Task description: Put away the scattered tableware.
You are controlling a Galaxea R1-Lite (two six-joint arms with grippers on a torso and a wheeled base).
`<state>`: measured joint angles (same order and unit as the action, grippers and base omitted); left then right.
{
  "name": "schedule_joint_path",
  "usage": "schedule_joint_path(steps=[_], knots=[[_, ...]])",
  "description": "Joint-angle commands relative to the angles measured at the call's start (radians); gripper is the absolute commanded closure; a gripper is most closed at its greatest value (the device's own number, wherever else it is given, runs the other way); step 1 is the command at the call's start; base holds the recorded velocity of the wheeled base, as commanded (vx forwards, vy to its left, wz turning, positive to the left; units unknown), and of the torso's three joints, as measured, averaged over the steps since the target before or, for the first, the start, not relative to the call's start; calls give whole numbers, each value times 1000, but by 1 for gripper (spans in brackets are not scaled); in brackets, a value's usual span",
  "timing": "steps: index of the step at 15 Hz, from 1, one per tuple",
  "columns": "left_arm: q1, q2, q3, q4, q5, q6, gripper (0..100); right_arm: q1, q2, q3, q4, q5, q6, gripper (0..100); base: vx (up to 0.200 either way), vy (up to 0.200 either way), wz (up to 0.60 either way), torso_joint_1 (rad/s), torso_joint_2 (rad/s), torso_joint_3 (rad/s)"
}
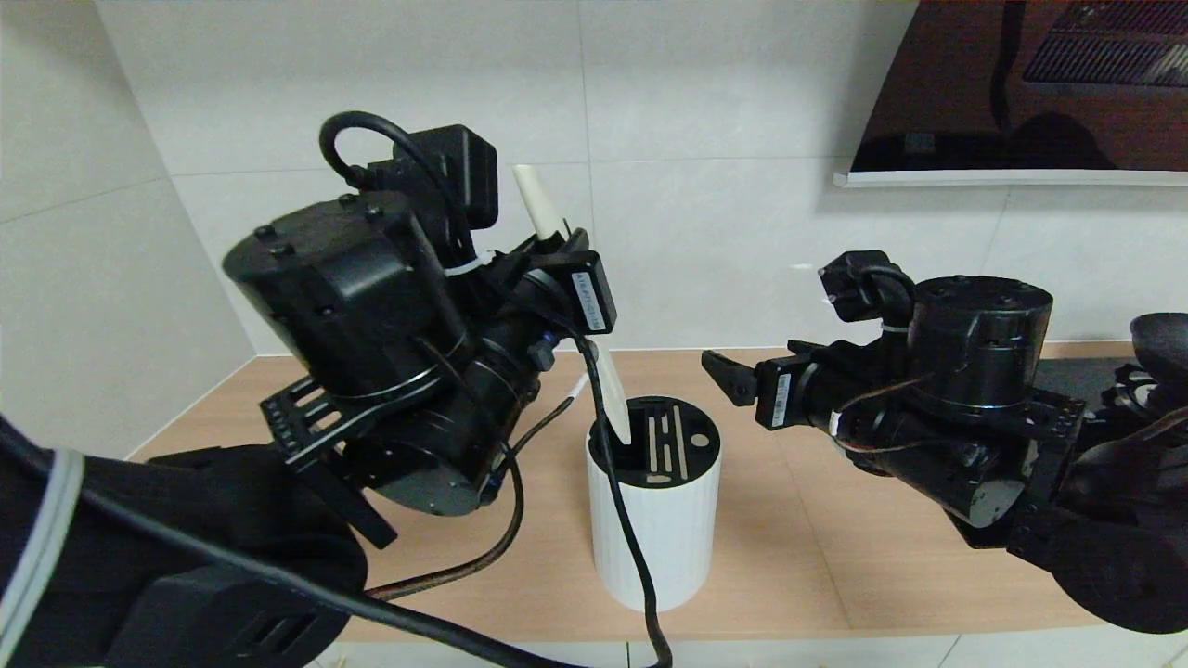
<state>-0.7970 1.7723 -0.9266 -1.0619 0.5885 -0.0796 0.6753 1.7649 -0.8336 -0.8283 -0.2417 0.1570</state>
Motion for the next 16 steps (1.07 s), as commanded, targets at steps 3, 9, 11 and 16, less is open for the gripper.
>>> schedule_joint_path(steps=[3, 9, 11, 16], knots=[[-2, 81, 0, -16, 2, 4, 100, -7, 18, -2, 0, -2, -1, 0, 0, 0, 0, 0, 0, 0], [-2, 137, -3, -62, 4, 1, 100, -3, 5, 1, 0, -4, -1, 0, 0, 0, 0, 0, 0, 0], [-2, 150, -3, -62, 4, 0, 100, -5, 7, 1, 0, -4, -2, 0, 0, 0, 0, 0, 0, 0], [-2, 185, 0, -70, 5, -2, 100, -5, 7, 1, 0, -4, -2, 0, 0, 0, 0, 0, 0, 0]])
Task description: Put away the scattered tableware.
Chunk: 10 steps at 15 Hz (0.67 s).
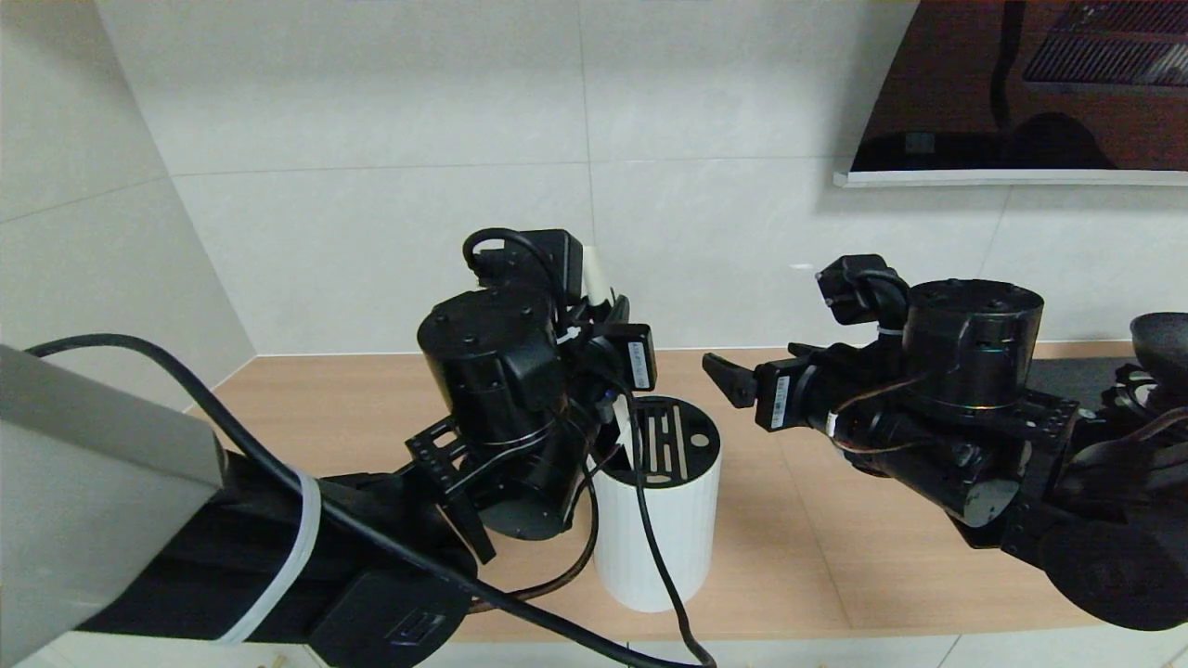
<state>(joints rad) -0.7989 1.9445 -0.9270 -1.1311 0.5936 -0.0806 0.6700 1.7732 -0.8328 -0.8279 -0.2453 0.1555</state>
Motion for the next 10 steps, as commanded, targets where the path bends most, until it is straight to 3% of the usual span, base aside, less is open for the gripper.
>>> schedule_joint_path(steps=[1, 10], knots=[[0, 21, 2, -6, 0, -1, 100, 0, -1, 0, 0, 0, -1, 0, 0, 0, 0, 0, 0, 0], [-26, 114, 27, -7, 3, -37, 100, 0, 2, 1, 0, 0, -1, 0, 0, 0, 0, 0, 0, 0]])
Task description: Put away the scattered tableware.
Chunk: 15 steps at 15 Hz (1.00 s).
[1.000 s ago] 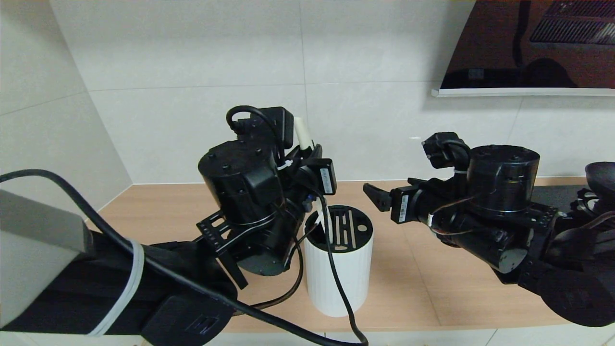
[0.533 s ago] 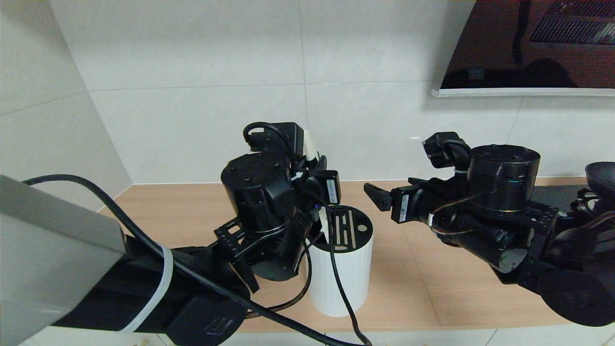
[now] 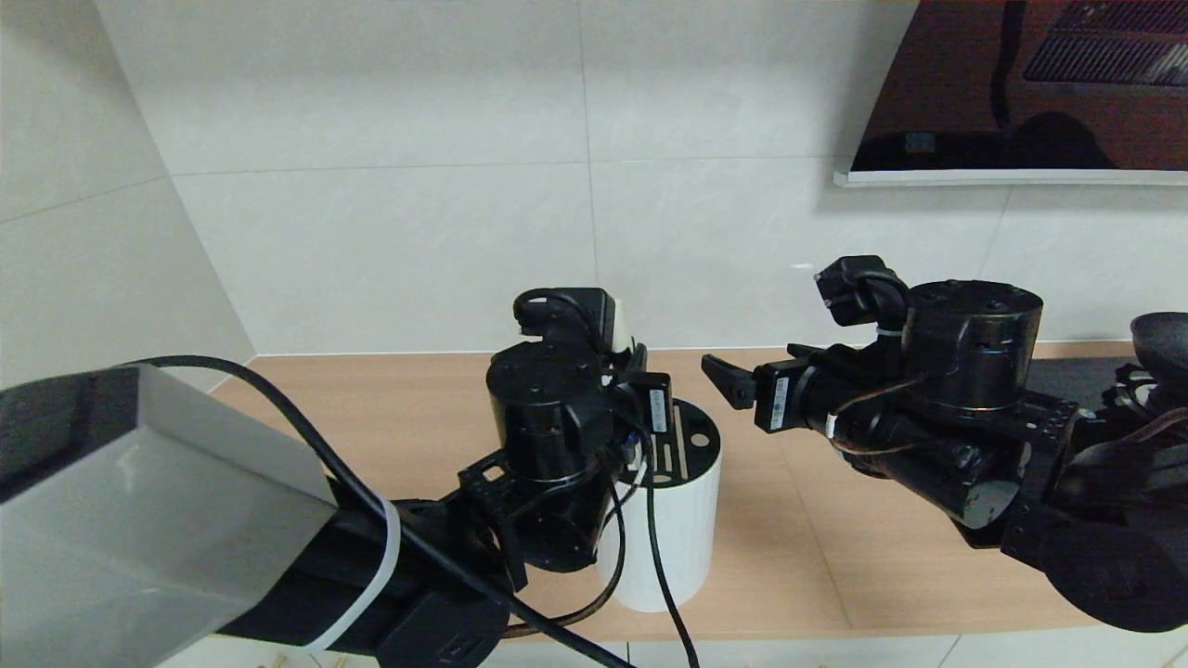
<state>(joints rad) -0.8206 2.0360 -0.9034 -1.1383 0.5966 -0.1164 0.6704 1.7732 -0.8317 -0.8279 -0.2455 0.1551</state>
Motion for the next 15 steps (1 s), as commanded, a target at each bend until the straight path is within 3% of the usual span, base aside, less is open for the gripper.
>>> schedule_joint_path(steps=[1, 14, 15], knots=[[-6, 38, 11, 0, 0, -2, 100, 0, 3, 0, 0, 0, 0, 0, 0, 0, 0, 0, 0, 0], [-6, 53, 34, 3, 0, 0, 100, 0, 5, 2, -2, 0, 0, 0, 0, 0, 0, 0, 0, 0], [-6, 53, 35, 3, -1, 0, 0, 0, 3, 2, -2, 0, 0, 0, 0, 0, 0, 0, 0, 0]])
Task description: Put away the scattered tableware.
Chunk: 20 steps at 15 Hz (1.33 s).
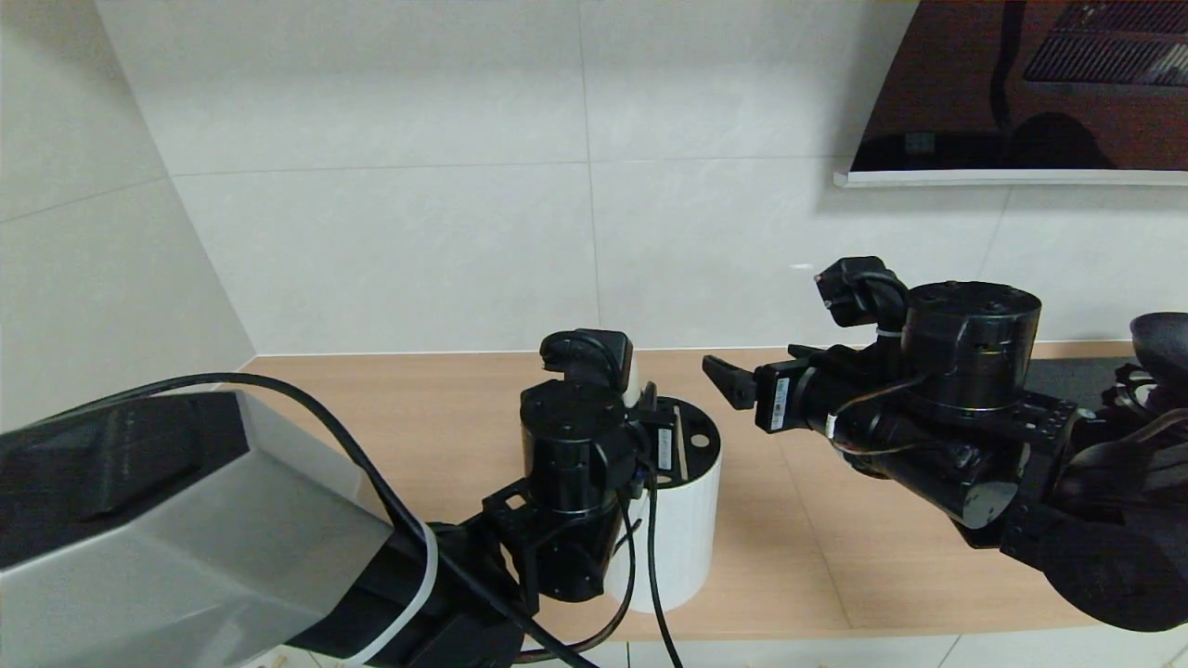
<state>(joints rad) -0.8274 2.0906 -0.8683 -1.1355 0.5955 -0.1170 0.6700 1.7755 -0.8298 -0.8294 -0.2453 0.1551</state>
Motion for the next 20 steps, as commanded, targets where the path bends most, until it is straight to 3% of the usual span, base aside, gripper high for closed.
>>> schedule_joint_path(steps=[1, 8, 11, 13, 14, 16, 17, 19, 20], knots=[[1, -1, 0, 0, 0, -1, 0, 0, 1, 0, -1, 0, 0, 0, 0, 0, 0, 0, 0, 0], [-1, -38, 38, -3, -5, 0, 0, 0, -2, 1, -1, 0, 0, 0, 0, 0, 0, 0, 0, 0], [1, -207, 134, -4, -109, -1, 0, -17, -31, 3, -4, 0, 0, 0, 0, 0, 0, 0, 0, 0], [2, -293, 167, 0, -132, 5, 0, -33, -44, 3, -7, -26, -20, 0, 0, 0, 0, 0, 0, 0], [8, -376, 199, 5, -132, 23, 0, -36, -97, 15, -5, -63, -60, 0, 0, 0, 0, 0, 0, 0], [80, -506, 275, 7, -137, 94, 0, -56, -217, 44, -5, -66, -62, 0, 0, 0, 0, 0, 0, 0], [156, -613, 330, 36, -181, 155, 0, -90, -323, 67, -5, -60, -63, 0, 0, 0, 0, 0, 0, 0], [243, -787, 416, 111, -249, 162, 0, -171, -479, 120, 3, -46, -71, 0, 0, 0, 0, 0, 0, 0], [272, -856, 477, 142, -250, 137, 0, -228, -539, 155, 3, -17, -91, 0, 0, 0, 0, 0, 0, 0]])
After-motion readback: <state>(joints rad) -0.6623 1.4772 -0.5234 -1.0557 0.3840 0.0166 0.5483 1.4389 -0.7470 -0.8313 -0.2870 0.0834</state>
